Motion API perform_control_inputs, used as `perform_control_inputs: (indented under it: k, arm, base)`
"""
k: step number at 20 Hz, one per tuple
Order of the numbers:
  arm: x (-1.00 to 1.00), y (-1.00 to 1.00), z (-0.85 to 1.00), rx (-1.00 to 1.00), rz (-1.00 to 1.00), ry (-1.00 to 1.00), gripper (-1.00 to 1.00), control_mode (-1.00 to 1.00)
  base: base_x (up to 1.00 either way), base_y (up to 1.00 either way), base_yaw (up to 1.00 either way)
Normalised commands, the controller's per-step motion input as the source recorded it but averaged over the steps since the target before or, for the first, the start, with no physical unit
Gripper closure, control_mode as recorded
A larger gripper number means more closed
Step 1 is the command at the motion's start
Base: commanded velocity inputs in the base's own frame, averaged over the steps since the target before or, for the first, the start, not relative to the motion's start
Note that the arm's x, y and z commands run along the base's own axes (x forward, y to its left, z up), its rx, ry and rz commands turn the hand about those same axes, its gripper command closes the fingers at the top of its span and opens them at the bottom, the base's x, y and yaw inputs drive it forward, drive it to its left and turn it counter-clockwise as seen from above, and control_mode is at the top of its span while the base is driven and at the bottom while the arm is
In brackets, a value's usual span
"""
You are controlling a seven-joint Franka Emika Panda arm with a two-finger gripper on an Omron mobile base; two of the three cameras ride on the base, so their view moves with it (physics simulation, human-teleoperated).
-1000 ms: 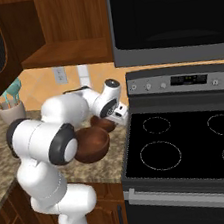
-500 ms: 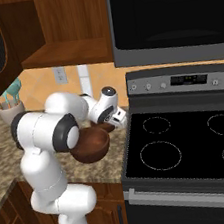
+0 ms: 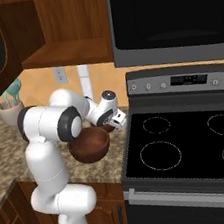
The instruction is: Pick up the bowls on the counter and stack them on top of one another in the open cabinet. Place the smaller bowl on top of the larger bowl.
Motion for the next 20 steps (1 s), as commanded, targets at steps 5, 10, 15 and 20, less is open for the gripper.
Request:
perform_control_inputs:
  k: [5,10,15,20]
  arm:
    - [0.28,0.0,-0.03,0.0,0.0,0.09,-1.0,-1.0]
    - [0.1,0.0,-0.27,-0.01,0.0,0.12,-1.0,-1.0]
    - [0.06,0.03,-0.1,-0.04,0.0,0.08,1.0,-1.0]
    - [0.0,0.0,0.0,0.0,0.0,0.0,1.0,-1.0]
  base:
    - [0.0,0.0,0.0]
    - [0.0,0.0,0.0]
    - [0.0,0.0,0.0]
    - [0.0,0.0,0.0]
